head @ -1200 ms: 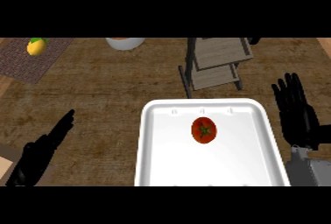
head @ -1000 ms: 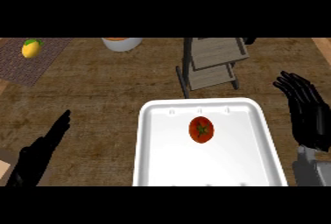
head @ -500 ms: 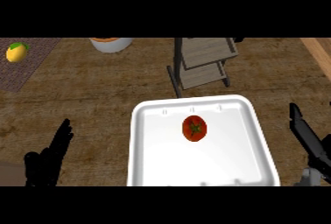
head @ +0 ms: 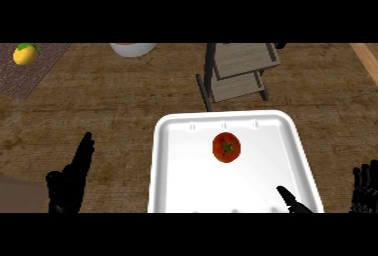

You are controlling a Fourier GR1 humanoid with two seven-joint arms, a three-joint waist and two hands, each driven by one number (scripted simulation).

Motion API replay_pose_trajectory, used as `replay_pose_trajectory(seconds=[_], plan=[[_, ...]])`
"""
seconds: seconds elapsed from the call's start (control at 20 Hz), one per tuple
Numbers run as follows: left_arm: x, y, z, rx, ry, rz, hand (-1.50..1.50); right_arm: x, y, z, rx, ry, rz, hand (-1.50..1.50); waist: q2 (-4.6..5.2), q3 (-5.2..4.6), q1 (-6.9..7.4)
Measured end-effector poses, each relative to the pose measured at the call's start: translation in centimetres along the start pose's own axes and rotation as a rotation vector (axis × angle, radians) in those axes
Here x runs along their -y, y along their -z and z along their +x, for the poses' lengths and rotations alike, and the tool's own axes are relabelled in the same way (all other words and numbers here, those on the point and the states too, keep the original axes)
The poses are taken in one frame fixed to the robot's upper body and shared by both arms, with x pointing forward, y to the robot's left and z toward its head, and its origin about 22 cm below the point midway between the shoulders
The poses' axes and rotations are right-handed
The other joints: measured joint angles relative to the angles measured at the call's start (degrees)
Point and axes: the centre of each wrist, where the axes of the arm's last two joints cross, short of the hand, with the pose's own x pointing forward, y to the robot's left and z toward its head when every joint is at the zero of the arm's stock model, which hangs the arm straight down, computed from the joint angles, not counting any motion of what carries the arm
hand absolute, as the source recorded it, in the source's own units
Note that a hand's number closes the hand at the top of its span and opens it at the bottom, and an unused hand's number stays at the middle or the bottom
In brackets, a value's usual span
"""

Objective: Pick the tomato from the tray and place it in the tiered basket

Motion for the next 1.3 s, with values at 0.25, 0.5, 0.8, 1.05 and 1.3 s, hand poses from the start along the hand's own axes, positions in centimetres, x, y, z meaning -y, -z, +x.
replay_pose_trajectory(seconds=[0.25,0.5,0.8,1.05,1.3], plan=[[0.6,0.1,0.1,0.036,0.001,-0.006,0.0,2.5,-3.2,-0.3,-0.078,-0.24,0.136,-1.5,0.61,-0.27,1.11],[1.2,0.4,0.4,0.055,0.006,-0.017,0.0,4.3,-4.7,0.3,-0.139,-0.436,0.161,-1.5,1.25,-0.44,1.94],[1.8,0.8,0.7,0.06,0.003,-0.034,0.0,3.5,-5.1,2.2,-0.18,-0.557,0.126,-1.5,1.47,-0.37,2.84],[2.3,0.8,0.6,0.065,0.008,-0.035,0.0,1.1,-5.1,3.5,-0.212,-0.668,0.119,-1.5,1.31,-0.24,3.37],[2.4,1.0,0.5,0.061,0.011,-0.04,0.0,-1.6,-4.9,4.9,-0.279,-0.81,0.139,-1.5,1.16,-0.11,3.58]])
